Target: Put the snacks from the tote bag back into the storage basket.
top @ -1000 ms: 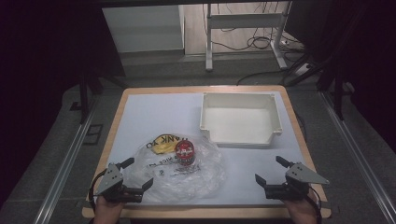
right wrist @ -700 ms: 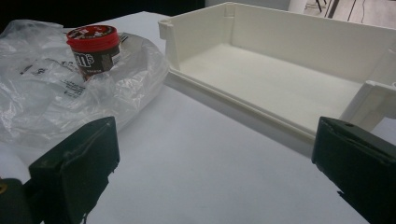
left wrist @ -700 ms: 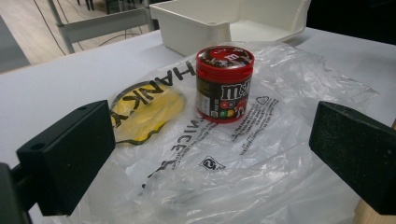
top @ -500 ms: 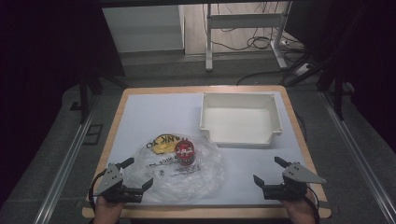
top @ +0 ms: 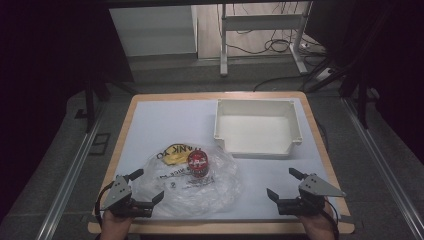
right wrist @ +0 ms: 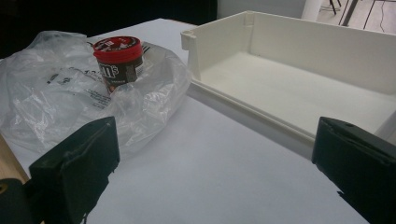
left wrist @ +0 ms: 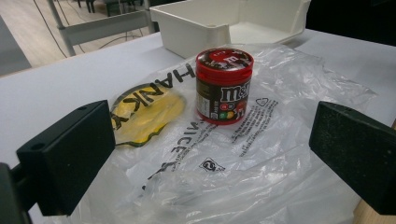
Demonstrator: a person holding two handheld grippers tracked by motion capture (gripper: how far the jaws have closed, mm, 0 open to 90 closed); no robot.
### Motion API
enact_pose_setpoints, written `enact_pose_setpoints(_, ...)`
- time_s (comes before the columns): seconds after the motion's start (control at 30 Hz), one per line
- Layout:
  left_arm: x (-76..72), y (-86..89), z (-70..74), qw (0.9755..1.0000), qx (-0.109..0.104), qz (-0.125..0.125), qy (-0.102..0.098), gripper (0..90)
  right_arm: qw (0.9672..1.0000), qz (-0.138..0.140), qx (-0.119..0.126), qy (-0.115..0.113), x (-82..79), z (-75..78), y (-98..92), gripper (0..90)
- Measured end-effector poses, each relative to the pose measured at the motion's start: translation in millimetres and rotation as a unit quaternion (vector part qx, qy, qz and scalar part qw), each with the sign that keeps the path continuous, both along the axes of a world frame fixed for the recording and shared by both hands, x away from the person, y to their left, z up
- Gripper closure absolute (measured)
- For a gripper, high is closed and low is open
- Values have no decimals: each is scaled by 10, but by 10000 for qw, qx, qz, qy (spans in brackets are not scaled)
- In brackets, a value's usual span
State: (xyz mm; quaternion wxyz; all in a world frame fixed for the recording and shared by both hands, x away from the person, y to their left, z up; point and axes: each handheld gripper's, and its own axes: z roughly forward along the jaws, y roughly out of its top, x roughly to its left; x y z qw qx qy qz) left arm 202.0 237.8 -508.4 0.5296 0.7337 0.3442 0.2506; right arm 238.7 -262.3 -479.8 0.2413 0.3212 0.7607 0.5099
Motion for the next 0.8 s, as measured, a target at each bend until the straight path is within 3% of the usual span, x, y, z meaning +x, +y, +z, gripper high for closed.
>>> enact_pose_setpoints(0.8, -6, -2, 5, 10000, 3, -17, -34, 3, 9999, 118, 34, 97, -4, 29, 149, 8)
